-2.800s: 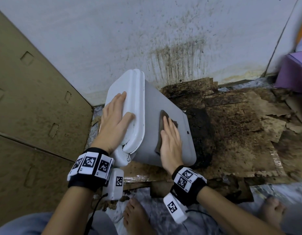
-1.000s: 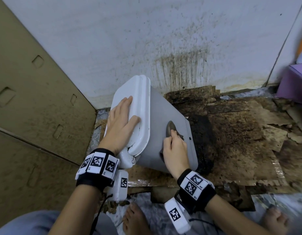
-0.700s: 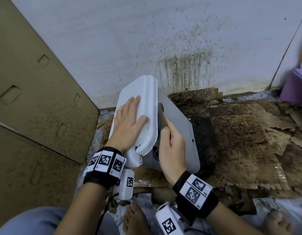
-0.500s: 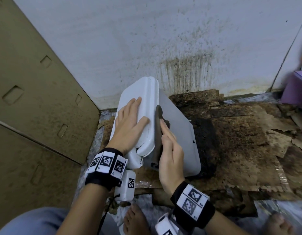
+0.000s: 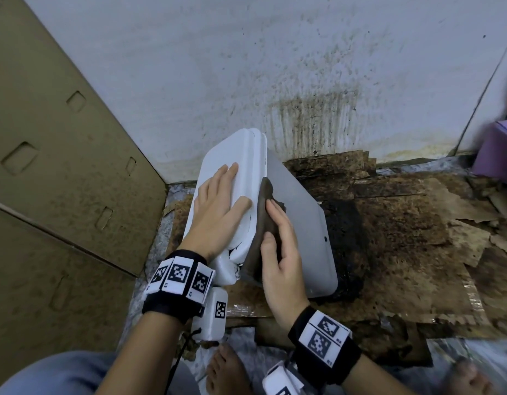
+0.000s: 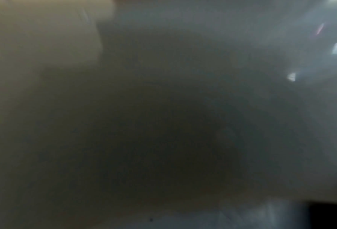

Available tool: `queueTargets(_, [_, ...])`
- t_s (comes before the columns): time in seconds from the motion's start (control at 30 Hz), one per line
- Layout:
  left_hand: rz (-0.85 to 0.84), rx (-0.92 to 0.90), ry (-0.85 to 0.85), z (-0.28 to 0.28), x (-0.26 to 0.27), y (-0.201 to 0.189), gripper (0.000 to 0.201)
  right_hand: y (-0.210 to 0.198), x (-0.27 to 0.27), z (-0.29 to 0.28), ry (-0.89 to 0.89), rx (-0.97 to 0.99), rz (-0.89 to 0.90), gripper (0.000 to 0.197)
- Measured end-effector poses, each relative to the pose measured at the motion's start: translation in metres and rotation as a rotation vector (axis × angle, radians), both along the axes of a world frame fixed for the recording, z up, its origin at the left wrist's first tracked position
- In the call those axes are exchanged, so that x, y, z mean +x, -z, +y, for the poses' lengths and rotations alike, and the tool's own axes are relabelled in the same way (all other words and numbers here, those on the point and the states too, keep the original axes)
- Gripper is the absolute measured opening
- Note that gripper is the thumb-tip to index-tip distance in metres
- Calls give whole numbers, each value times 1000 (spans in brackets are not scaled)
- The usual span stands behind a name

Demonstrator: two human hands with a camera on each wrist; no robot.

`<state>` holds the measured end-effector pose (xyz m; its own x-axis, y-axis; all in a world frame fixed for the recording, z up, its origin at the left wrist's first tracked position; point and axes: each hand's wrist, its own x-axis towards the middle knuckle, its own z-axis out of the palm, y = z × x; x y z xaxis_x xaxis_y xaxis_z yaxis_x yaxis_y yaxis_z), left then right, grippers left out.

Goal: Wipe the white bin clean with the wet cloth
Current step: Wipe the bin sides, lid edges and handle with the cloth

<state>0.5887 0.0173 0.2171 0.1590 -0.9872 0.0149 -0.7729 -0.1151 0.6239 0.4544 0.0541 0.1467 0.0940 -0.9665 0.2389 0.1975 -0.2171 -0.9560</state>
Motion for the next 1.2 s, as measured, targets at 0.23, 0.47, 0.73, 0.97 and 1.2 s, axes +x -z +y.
queueTargets(0.23, [-16, 12, 9, 2, 3, 0, 74, -6, -3, -32, -88, 107, -42, 45])
queueTargets(0.47, [-9, 14, 6, 2, 2, -1, 74, -16, -13, -76, -246, 147, -8, 45])
queueTargets(0.73, [-12, 14, 10, 0, 2, -1, 76, -23, -3, -128, -256, 165, 65, 48])
queueTargets(0.97, [-8, 17, 10, -1, 2, -1, 75, -30, -4, -164, -294, 102, 213, 47])
queueTargets(1.2, [-2, 8, 12, -1, 1, 0, 74, -27, -6, -162, -234, 1, 355, 48])
